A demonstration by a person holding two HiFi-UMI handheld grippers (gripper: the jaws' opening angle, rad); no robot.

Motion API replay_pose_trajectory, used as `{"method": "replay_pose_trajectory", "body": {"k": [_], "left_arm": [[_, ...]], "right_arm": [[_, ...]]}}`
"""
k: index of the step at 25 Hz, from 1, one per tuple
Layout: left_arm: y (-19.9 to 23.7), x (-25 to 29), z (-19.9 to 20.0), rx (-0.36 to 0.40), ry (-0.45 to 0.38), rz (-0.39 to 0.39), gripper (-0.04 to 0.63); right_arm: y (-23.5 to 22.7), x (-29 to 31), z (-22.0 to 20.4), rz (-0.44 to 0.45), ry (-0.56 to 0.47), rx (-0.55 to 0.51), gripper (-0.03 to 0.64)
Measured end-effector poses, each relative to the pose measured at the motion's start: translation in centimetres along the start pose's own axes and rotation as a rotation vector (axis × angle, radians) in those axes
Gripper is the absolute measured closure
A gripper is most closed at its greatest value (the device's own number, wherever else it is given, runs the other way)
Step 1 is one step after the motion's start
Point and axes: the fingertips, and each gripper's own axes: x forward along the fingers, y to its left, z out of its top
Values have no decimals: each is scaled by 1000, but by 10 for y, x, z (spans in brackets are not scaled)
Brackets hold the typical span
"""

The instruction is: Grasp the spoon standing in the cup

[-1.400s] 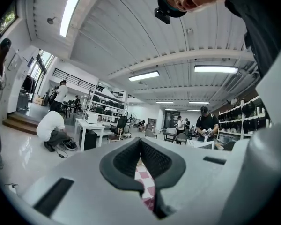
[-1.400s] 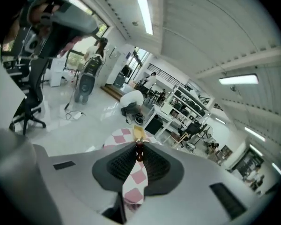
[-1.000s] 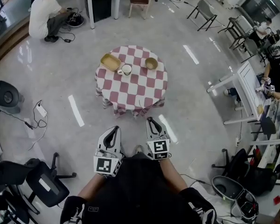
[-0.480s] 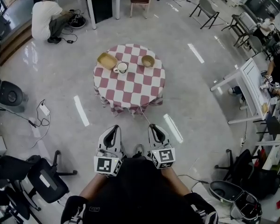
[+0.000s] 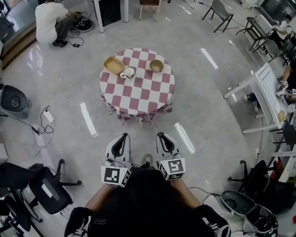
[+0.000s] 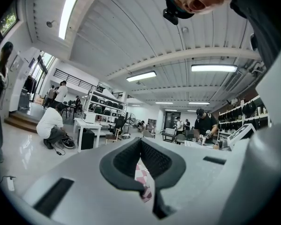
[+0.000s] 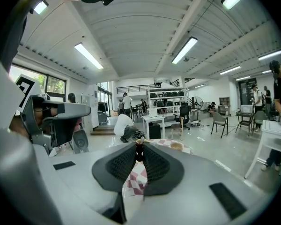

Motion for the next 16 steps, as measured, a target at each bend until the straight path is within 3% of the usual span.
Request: {"method": "replay_pose_trajectory", "body": {"k": [16], "left_arm": [[-2,4,1,1,-7,-13,586]], "right_arm": [[-4,-1,1,-11,-3,4,557]]}}
